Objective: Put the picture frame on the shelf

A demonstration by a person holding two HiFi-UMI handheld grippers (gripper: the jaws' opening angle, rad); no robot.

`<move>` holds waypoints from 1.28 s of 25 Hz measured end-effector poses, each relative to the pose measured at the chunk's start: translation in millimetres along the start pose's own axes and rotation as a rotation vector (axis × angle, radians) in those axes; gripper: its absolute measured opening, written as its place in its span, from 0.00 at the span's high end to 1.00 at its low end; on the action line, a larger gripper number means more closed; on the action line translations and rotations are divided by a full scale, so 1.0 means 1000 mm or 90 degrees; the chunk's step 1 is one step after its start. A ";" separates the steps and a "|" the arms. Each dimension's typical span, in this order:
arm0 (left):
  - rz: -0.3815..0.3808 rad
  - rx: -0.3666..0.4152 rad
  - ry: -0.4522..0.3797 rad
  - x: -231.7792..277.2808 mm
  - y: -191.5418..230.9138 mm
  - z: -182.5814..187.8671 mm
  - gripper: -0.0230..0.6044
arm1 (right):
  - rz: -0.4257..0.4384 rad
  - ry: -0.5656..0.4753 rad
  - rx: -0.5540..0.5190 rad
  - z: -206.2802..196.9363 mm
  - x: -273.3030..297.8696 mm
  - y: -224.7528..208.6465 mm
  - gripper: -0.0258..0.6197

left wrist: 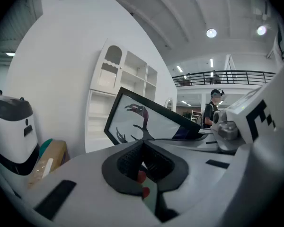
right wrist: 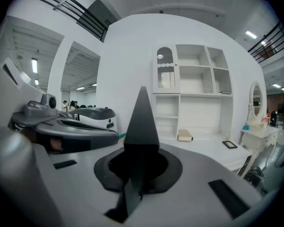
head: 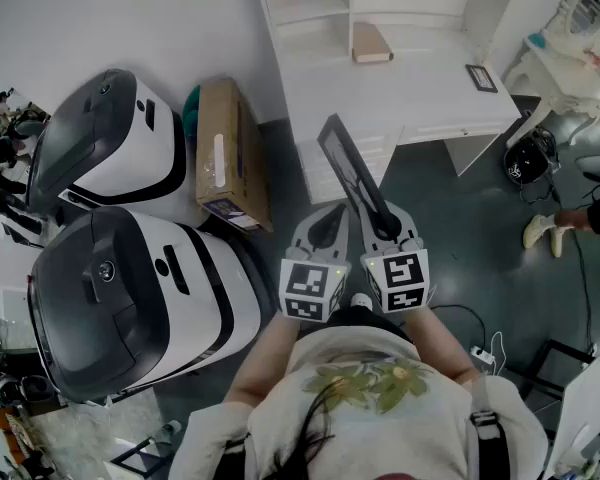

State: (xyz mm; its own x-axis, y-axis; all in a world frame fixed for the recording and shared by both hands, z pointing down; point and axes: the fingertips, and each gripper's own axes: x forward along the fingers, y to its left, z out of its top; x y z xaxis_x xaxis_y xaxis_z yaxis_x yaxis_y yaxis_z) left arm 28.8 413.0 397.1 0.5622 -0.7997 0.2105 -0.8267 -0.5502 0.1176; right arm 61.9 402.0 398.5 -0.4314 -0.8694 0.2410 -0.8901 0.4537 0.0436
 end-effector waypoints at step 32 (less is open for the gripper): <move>0.006 -0.020 0.040 0.119 0.078 0.005 0.93 | 0.002 0.023 0.006 0.002 0.123 -0.068 0.91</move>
State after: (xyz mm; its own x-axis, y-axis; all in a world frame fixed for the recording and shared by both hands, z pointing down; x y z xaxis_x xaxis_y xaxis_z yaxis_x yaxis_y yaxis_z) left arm 31.3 273.8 426.8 0.5534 -0.7875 0.2715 -0.8324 -0.5347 0.1456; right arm 69.6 263.8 423.6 -0.4286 -0.8604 0.2758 -0.8902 0.4544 0.0340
